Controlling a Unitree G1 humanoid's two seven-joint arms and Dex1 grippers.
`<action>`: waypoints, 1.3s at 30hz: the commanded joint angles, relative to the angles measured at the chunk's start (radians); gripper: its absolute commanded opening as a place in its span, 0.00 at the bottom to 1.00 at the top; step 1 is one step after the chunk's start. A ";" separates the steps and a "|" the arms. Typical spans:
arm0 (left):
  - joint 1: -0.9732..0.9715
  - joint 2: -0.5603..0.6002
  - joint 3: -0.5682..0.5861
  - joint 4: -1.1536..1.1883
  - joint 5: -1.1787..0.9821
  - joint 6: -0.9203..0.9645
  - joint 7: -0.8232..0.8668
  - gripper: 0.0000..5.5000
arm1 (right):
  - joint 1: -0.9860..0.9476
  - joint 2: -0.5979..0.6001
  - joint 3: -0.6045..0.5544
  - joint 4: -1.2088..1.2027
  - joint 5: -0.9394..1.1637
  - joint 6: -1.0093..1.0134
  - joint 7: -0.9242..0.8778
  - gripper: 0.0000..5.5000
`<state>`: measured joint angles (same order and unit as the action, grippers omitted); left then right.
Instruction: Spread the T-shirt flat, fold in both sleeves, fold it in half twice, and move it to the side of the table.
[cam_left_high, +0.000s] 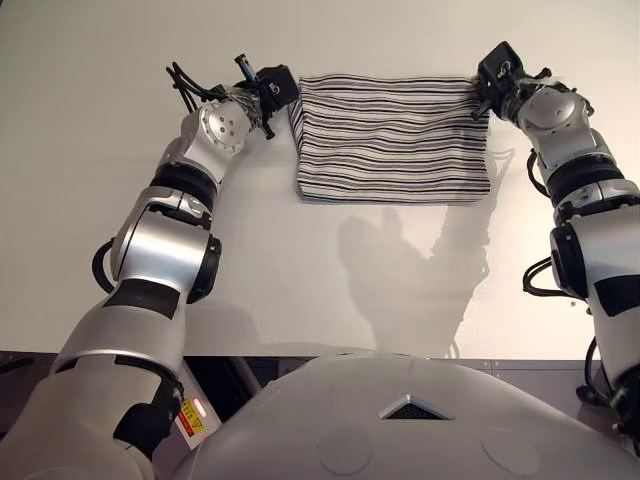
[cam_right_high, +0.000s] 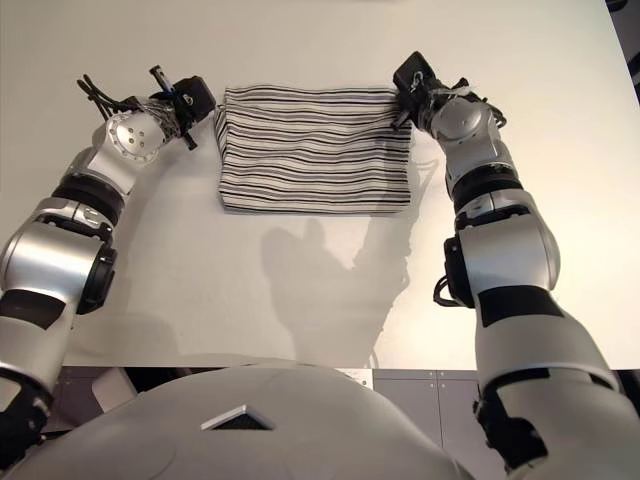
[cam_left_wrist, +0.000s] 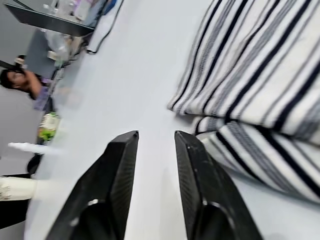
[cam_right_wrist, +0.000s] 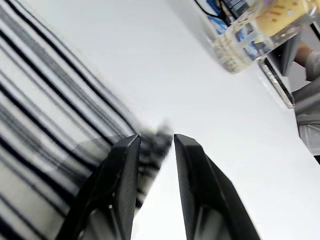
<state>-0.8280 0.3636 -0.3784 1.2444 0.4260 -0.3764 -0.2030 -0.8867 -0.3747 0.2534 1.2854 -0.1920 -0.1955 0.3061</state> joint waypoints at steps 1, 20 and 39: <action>0.014 0.020 -0.006 -0.080 0.036 -0.048 0.080 0.37 | -0.042 0.000 -0.025 -0.002 -0.024 -0.034 -0.075 0.22; 0.364 0.247 -0.201 -0.710 0.106 -0.008 -0.524 0.44 | 0.283 -0.230 0.336 -0.489 -0.033 -0.308 1.065 0.22; -0.179 0.345 -0.547 -0.189 0.749 -0.662 0.540 0.44 | 0.515 -0.299 0.200 -1.450 0.262 0.424 1.058 0.22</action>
<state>-0.9788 0.6954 -0.9778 1.0599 1.2204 -1.0022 0.2707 -0.4018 -0.6260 0.5163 -0.1105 0.0461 0.2123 1.3890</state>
